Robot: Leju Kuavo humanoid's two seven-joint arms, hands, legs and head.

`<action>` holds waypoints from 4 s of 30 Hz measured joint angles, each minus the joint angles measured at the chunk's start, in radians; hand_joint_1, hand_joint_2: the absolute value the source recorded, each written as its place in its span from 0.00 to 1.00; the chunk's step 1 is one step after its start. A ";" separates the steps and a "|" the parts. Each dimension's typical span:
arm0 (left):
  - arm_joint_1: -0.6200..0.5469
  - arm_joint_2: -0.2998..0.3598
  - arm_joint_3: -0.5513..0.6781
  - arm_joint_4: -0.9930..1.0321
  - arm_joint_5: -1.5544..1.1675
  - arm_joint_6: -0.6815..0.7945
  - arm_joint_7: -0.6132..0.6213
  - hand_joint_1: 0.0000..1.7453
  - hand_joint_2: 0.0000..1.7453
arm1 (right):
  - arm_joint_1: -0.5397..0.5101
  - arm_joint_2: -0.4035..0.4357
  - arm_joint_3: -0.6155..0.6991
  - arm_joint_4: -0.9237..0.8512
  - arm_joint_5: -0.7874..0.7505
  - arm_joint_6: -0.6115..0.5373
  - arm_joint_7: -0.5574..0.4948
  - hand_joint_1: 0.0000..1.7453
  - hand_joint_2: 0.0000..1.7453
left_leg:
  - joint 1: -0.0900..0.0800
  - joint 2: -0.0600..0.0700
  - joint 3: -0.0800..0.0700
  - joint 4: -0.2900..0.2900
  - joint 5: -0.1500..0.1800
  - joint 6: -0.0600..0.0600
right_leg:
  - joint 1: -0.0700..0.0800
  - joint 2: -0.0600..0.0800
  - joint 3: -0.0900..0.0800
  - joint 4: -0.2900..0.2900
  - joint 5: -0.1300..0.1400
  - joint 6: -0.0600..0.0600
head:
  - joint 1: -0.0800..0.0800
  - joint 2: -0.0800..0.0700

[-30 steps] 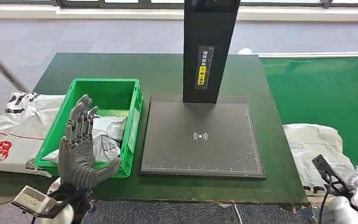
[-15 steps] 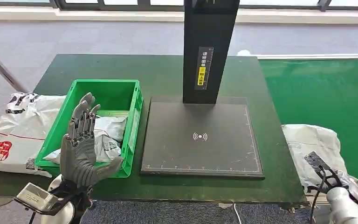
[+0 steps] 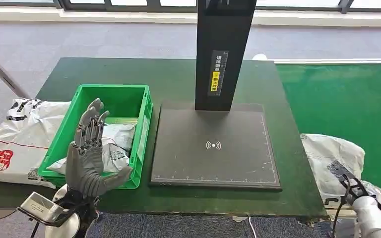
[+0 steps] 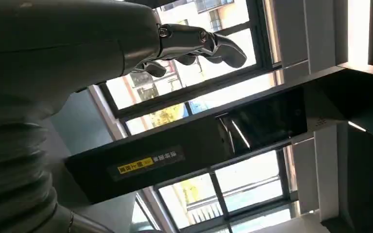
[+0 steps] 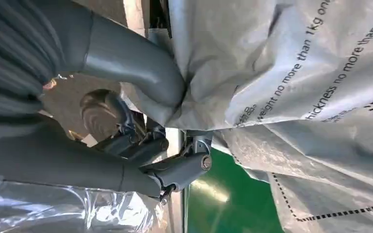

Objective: Moved the parcel from conveyor to table for the left to box.

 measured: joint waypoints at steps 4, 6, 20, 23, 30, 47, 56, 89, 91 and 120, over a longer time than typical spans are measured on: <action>-0.015 0.000 -0.002 0.001 0.006 -0.006 0.009 0.00 1.00 | -0.007 -0.005 -0.017 0.000 -0.013 0.058 0.012 1.00 1.00 | 0.003 0.000 0.002 0.000 -0.001 0.000 | 0.003 0.000 0.004 -0.003 -0.001 0.000 | 0.000 0.000; -0.018 0.000 -0.003 0.001 0.006 -0.007 0.012 0.00 1.00 | -0.007 -0.005 -0.024 0.000 -0.021 0.069 0.012 1.00 1.00 | 0.004 0.000 0.004 0.000 -0.001 0.000 | 0.004 0.000 0.006 -0.004 -0.001 0.000 | 0.000 0.000; 0.003 0.000 -0.003 -0.011 -0.028 0.005 0.021 0.00 1.00 | 0.001 -0.008 -0.080 -0.002 -0.064 -0.085 -0.177 1.00 1.00 | 0.005 0.001 0.005 0.000 -0.003 0.001 | 0.004 0.001 0.014 -0.007 0.000 0.001 | 0.000 0.000; 0.038 0.000 -0.003 -0.048 -0.056 0.021 0.021 0.00 1.00 | 0.004 -0.009 -0.082 -0.068 -0.129 -0.300 -0.354 1.00 1.00 | -0.002 0.002 -0.007 0.000 -0.002 0.003 | -0.003 0.001 0.004 -0.003 0.001 0.002 | 0.000 0.000; 0.079 -0.021 -0.003 -0.080 -0.077 0.018 0.011 0.00 1.00 | 0.187 0.122 -0.043 -0.857 -0.369 -0.364 -0.411 1.00 1.00 | -0.003 -0.005 -0.011 -0.001 0.003 0.005 | -0.004 -0.005 -0.006 0.001 0.002 0.003 | 0.000 0.000; 0.090 -0.057 -0.003 -0.095 -0.084 0.009 0.000 0.00 1.00 | 0.264 0.188 0.211 -1.442 -0.387 -0.544 -0.414 1.00 1.00 | -0.004 -0.004 -0.012 -0.001 0.003 0.005 | -0.005 -0.005 -0.008 0.001 0.002 0.002 | 0.000 0.000; 0.073 -0.069 -0.002 -0.090 -0.074 -0.013 -0.021 0.00 1.00 | 0.272 0.188 0.446 -1.443 -0.414 -0.465 -0.420 1.00 1.00 | -0.003 -0.003 -0.012 -0.001 0.004 0.003 | -0.004 -0.003 -0.009 0.001 0.002 0.002 | 0.000 0.000; 0.018 -0.090 -0.002 -0.058 -0.067 -0.032 -0.013 0.00 1.00 | 0.043 0.266 0.944 -0.834 -0.446 -0.285 -0.425 0.00 0.00 | -0.003 -0.002 -0.013 -0.001 0.006 0.001 | -0.003 -0.002 -0.011 0.003 0.003 0.000 | 0.000 0.000; 0.017 -0.090 -0.002 -0.057 -0.067 -0.033 -0.013 0.00 1.00 | 0.038 0.266 0.955 -0.827 -0.452 -0.273 -0.423 0.00 0.00 | -0.003 -0.002 -0.013 -0.001 0.006 0.001 | -0.003 -0.002 -0.012 0.003 0.003 0.000 | 0.000 0.000; -0.186 0.041 -0.006 0.212 -0.704 0.115 0.274 0.00 1.00 | 0.533 0.333 0.517 -1.477 -1.136 -0.023 -0.667 0.00 1.00 | -0.003 0.002 -0.014 -0.001 0.004 -0.002 | -0.003 0.001 -0.016 0.004 0.003 -0.003 | 0.000 0.000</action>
